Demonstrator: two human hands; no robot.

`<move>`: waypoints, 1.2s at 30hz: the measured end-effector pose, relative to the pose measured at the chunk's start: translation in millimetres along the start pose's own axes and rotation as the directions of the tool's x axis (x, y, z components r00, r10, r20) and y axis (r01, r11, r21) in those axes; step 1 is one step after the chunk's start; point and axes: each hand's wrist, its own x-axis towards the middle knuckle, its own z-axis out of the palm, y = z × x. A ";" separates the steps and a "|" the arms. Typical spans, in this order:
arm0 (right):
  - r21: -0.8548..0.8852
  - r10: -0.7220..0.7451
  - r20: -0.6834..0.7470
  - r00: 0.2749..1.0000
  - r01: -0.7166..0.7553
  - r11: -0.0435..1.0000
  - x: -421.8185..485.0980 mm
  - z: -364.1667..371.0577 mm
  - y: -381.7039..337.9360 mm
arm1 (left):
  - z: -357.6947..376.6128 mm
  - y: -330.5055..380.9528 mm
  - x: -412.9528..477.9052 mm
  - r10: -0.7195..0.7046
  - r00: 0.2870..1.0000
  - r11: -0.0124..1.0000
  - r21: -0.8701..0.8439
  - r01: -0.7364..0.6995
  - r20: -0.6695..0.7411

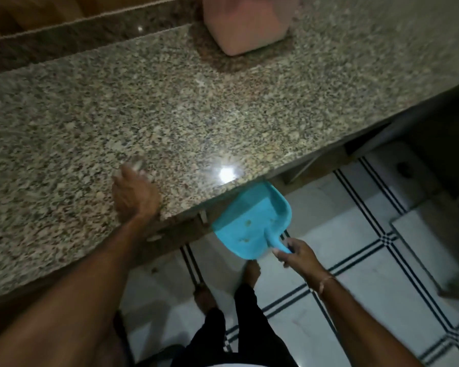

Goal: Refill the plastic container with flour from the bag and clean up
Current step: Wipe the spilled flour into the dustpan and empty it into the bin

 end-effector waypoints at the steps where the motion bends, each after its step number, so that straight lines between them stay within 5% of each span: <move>1: 0.014 0.009 -0.031 0.999 -0.009 1.000 5.4 -3.7 3.1 | 3.5 4.2 -2.0 -0.012 1.000 1.000 0.011 0.012 -0.024; 5: 0.121 0.043 -0.135 0.990 -0.026 0.992 20.7 -14.6 2.4 | 27.6 56.1 -42.6 0.234 0.970 0.971 0.040 -0.237 0.063; 8: 0.169 0.045 -0.131 0.990 -0.022 0.985 27.2 -29.5 -8.2 | 44.0 85.8 -76.9 0.578 0.797 0.813 -0.043 -0.581 0.171; 10: 0.205 0.036 -0.091 0.995 -0.017 0.979 30.5 -40.9 -15.0 | 41.8 98.3 -70.2 0.648 0.730 0.760 -0.123 -0.638 0.217; 12: 0.192 0.025 -0.064 0.998 -0.013 0.981 35.4 -51.5 -18.6 | 31.3 103.5 -49.2 0.558 0.811 0.830 -0.133 -0.542 0.175; 14: 0.163 0.022 -0.054 0.998 -0.013 0.986 42.2 -58.7 -18.7 | 19.8 92.0 -18.5 0.312 0.947 0.950 -0.041 -0.310 0.074; 17: 0.155 0.026 -0.043 0.999 -0.019 0.988 54.6 -65.6 -16.2 | 13.4 65.8 5.5 0.027 1.000 0.996 0.083 -0.028 0.012; 19: 0.172 0.033 -0.038 0.999 -0.025 0.985 60.0 -67.6 -15.0 | 23.2 69.1 -4.5 0.046 0.999 0.994 0.103 -0.045 -0.007; 21: 0.190 0.044 -0.035 0.998 -0.037 0.981 63.0 -69.0 -14.6 | 36.0 89.4 -27.5 0.220 0.975 0.975 0.031 -0.221 0.007; 23: 0.210 0.045 -0.025 0.999 -0.039 0.977 62.3 -70.9 -17.5 | 44.5 112.1 -52.5 0.527 0.838 0.850 -0.056 -0.524 0.143; 25: 0.223 0.044 0.003 0.999 -0.044 0.974 60.6 -75.3 -21.0 | 44.2 124.2 -53.4 0.656 0.727 0.752 -0.102 -0.651 0.201; 27: 0.212 0.042 0.038 0.998 -0.049 0.976 59.5 -82.2 -22.5 | 36.4 124.5 -23.2 0.528 0.843 0.849 -0.082 -0.522 0.102; 29: 0.182 0.037 0.058 0.998 -0.047 0.982 61.3 -88.9 -19.5 | 26.1 111.6 15.8 0.249 0.968 0.968 0.006 -0.250 0.036; 33: 0.199 0.066 0.024 0.998 -0.069 0.977 65.1 -91.0 -14.8 | 24.8 97.3 90.3 -0.186 0.980 0.982 0.024 0.185 0.063; 36: 0.210 0.080 -0.025 0.996 -0.073 0.975 64.0 -88.6 -18.0 | 52.3 128.5 82.4 0.051 0.997 0.994 0.092 -0.056 0.057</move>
